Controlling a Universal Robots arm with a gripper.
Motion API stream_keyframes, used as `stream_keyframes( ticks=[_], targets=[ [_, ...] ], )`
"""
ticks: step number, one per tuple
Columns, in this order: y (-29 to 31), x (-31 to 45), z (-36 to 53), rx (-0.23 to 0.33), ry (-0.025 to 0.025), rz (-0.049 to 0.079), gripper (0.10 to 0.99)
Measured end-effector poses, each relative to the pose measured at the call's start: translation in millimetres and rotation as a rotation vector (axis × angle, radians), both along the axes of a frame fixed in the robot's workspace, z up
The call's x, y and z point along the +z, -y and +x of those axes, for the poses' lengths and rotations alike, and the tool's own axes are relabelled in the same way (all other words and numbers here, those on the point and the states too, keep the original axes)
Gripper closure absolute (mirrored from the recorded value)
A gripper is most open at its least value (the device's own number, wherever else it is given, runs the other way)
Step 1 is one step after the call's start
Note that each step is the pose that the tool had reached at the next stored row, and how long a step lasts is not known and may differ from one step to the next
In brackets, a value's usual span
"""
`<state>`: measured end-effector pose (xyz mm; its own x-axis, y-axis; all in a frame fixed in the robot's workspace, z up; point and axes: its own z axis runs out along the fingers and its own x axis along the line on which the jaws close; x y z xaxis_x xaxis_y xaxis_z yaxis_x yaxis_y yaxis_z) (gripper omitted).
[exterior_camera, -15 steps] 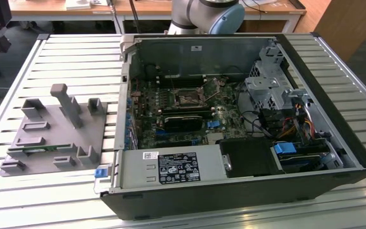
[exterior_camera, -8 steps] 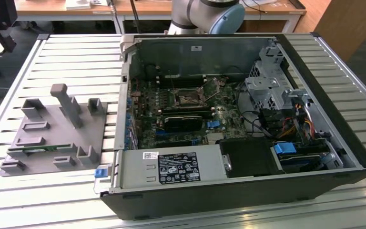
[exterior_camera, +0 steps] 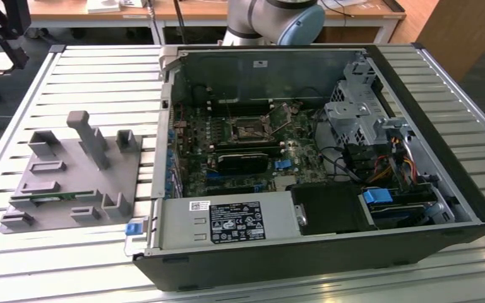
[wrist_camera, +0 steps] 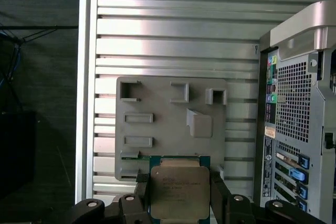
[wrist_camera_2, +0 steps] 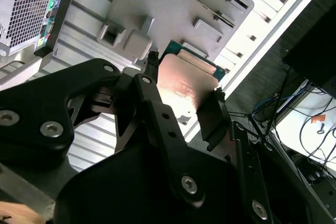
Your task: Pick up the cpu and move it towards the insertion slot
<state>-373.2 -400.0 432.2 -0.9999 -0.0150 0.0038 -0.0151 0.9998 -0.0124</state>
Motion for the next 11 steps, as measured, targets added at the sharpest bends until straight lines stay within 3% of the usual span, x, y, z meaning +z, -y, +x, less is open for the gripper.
stream_keyframes(
  ticks=[11],
  targets=[
    [-0.4,0.0,12.2,0.0,-0.0001,0.0,0.541]
  ],
)
